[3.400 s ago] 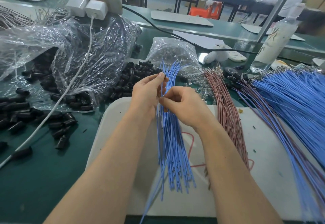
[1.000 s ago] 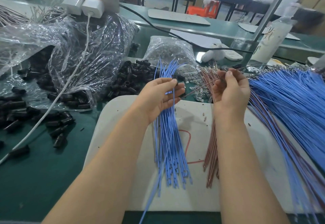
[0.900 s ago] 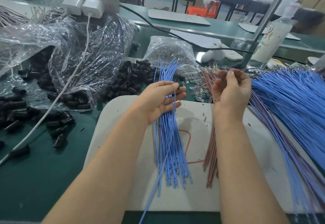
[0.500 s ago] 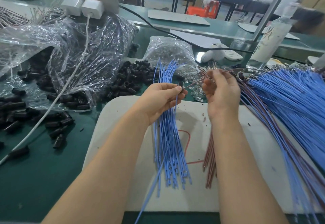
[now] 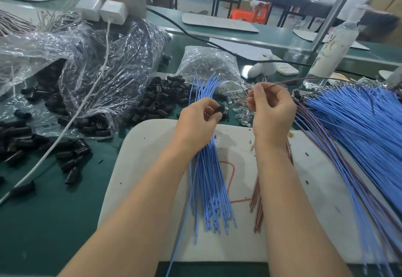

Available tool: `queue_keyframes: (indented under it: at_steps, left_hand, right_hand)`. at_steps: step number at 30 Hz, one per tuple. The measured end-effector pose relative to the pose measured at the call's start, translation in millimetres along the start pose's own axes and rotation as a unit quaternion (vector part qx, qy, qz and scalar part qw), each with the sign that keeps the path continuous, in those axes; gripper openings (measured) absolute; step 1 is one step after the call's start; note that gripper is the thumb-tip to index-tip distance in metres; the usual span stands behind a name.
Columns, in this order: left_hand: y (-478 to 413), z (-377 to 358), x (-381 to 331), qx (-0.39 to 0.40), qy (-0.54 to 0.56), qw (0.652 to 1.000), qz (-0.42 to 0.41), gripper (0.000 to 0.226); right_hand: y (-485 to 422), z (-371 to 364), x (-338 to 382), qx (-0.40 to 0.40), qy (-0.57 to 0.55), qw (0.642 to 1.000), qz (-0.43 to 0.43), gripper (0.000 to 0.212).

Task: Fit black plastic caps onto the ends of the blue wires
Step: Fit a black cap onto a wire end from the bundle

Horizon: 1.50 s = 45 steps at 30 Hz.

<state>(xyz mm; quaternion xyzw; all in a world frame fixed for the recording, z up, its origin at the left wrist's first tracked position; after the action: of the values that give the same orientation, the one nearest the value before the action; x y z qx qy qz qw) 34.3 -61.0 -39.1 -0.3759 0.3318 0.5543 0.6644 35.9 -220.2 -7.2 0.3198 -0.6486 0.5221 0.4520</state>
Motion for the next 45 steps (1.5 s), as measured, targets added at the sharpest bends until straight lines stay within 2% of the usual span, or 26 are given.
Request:
queue_keyframes:
  at_steps: [8, 30, 37, 40, 42, 45]
  left_hand:
    - [1.9, -3.6, -4.9, 0.008, -0.038, 0.999, -0.033, 0.006]
    - [4.3, -3.5, -9.3, 0.008, -0.07, 0.996, -0.051, 0.009]
    - [4.8, -2.3, -12.4, -0.002, -0.062, 0.996, -0.069, 0.01]
    - [5.2, 0.7, -14.8, -0.02, -0.054, 0.994, -0.088, 0.009]
    - [5.2, 2.5, -14.9, -0.033, -0.046, 0.994, -0.093, 0.008]
    - [4.4, 3.6, -12.9, -0.04, -0.021, 0.995, -0.089, 0.006]
  right_hand:
    - [-0.6, -6.1, -6.2, 0.038, 0.049, 0.998, -0.004, 0.002]
    - [-3.1, -4.4, -7.5, 0.037, 0.09, 0.995, -0.003, 0.006]
    - [-1.4, -8.2, -7.8, 0.074, 0.153, 0.985, -0.003, 0.011]
    - [-1.0, -17.2, -14.3, 0.141, 0.198, 0.969, -0.044, 0.012]
    - [1.5, -23.8, -17.2, 0.173, 0.187, 0.965, -0.061, 0.013]
    - [2.6, -22.4, -15.5, 0.152, 0.096, 0.98, -0.084, 0.02]
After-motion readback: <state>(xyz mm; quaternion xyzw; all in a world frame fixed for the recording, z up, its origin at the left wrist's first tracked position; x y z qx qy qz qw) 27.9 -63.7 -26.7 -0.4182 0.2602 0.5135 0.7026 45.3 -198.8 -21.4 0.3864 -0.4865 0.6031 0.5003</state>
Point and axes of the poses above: each hand's wrist, its own y-axis away from the middle knuckle, its own z-axis out of the back of the hand, x = y × z, the point moved 6 cm from there along -y, towards the middle knuckle, and after that the axes turned 12 degrees about x, right-handed, at the moved point
